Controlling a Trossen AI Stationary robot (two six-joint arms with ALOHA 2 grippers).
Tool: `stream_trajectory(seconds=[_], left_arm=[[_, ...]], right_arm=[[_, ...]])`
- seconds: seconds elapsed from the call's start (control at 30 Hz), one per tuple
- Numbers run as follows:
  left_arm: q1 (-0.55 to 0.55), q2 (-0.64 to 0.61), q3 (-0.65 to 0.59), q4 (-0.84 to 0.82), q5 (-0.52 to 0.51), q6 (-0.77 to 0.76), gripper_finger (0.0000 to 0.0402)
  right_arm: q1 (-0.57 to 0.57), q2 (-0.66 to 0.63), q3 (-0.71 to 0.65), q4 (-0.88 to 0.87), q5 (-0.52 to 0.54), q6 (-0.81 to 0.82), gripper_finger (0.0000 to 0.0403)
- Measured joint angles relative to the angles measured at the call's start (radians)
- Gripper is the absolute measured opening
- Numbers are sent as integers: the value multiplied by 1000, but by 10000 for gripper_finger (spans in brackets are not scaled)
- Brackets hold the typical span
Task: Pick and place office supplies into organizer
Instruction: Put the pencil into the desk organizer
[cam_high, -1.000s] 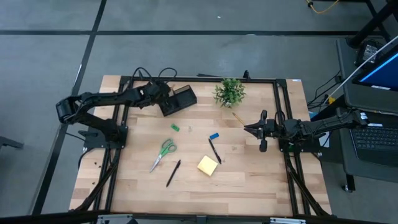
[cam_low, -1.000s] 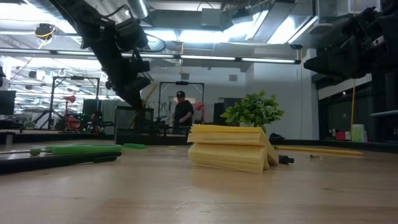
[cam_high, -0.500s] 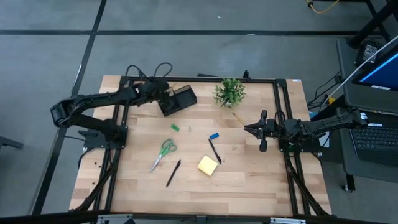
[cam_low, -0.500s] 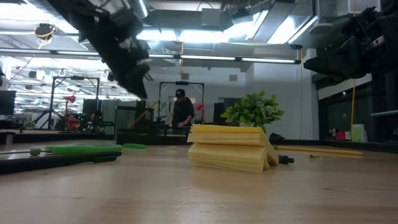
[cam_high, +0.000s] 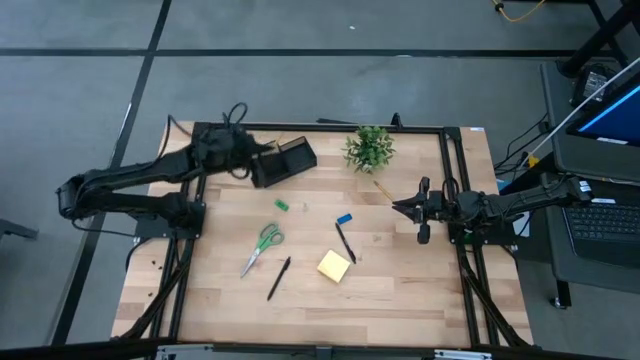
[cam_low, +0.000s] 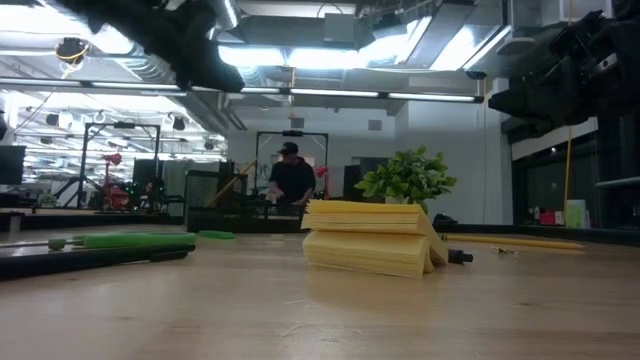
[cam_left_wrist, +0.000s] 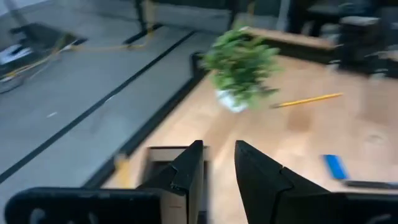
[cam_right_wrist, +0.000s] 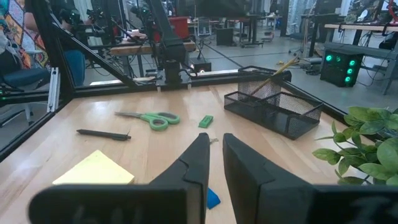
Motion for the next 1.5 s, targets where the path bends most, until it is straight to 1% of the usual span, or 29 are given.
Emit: stream_trajectory(seconds=[0.13,0.23,0.4,0.5,0.63,0.73,0.87,0.97,1.03,1.2,1.27,1.33,1.4,1.5], left_arm=[[-79,-68,-143,216,-8,-54,76],[-130,-110,-229,316,-9,-91,71],[-212,-139,-326,406,-23,-98,67],[-248,-139,-367,471,-83,-100,66],[-268,-139,-398,522,-176,-95,66],[-268,-139,-409,536,-180,-95,66],[-268,-138,-415,540,-174,-95,66],[-268,-138,-415,540,-173,-95,66],[-268,-138,-415,540,-173,-93,66],[-268,-138,-415,540,-172,-93,66],[-268,-138,-415,537,-172,-93,66],[-268,-138,-415,530,-172,-93,66],[-268,-138,-415,526,-171,-93,66],[-268,-138,-415,517,-162,-93,66]], right_arm=[[0,0,0,0,0,0,48],[0,0,7,-29,0,24,48],[0,17,111,-244,-1,106,48],[0,56,199,-424,-1,187,48],[0,137,323,-590,-1,262,48],[0,223,422,-684,-1,272,48],[-2,348,545,-861,-2,355,48],[-15,432,609,-970,-1,443,48],[-28,485,638,-1005,-3,473,49],[-55,606,663,-1029,-22,449,63],[-75,647,663,-1030,-59,447,76],[-98,686,663,-1031,-89,483,93],[-118,721,663,-1029,-97,504,112],[-146,771,663,-1030,-111,491,139]])
